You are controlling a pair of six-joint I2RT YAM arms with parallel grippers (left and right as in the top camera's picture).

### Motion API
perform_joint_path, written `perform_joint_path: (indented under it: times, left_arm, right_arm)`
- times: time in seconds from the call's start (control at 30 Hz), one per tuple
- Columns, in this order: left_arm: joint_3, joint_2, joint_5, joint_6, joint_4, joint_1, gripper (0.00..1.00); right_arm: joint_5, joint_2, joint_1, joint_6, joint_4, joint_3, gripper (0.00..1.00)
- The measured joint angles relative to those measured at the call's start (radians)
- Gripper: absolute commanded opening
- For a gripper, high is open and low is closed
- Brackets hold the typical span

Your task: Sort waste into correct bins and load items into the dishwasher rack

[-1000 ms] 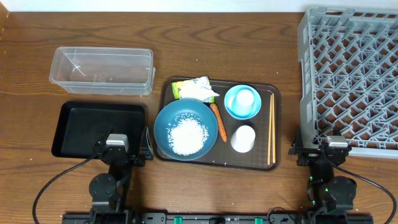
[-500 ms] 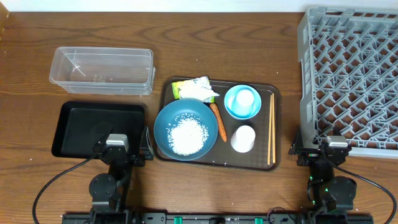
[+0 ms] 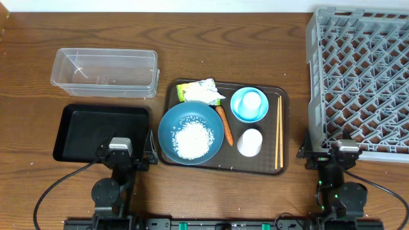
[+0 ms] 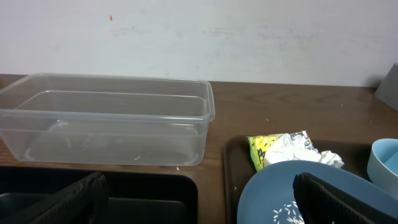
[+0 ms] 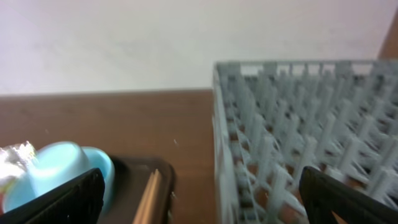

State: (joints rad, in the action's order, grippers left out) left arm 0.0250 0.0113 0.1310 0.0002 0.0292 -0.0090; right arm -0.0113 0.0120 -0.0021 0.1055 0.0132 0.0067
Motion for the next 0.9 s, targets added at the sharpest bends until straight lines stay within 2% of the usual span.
perform_joint_path:
  times: [0.27,0.37,0.6,0.73,0.9]
  left_arm:
    - [0.0,0.0,0.0,0.0,0.0,0.0,0.98]
    - [0.0,0.0,0.0,0.0,0.0,0.0,0.98]
    - [0.0,0.0,0.0,0.0,0.0,0.0,0.98]
    - [0.0,0.0,0.0,0.0,0.0,0.0,0.98]
    - [0.0,0.0,0.0,0.0,0.0,0.0,0.98]
  right_arm:
    - [-0.174,-0.001,-0.002,0.356,0.245,0.0,0.99]
    - [-0.185,-0.001,-0.002,0.424,0.328,0.0,0.99]
    - [-0.29,-0.001,-0.002,0.513,0.389,0.0,0.99]
    - [-0.344,0.003,-0.002,0.524,0.351,0.037,0.99]
    - [-0.417,0.087,-0.002,0.477,0.164,0.214,0.99]
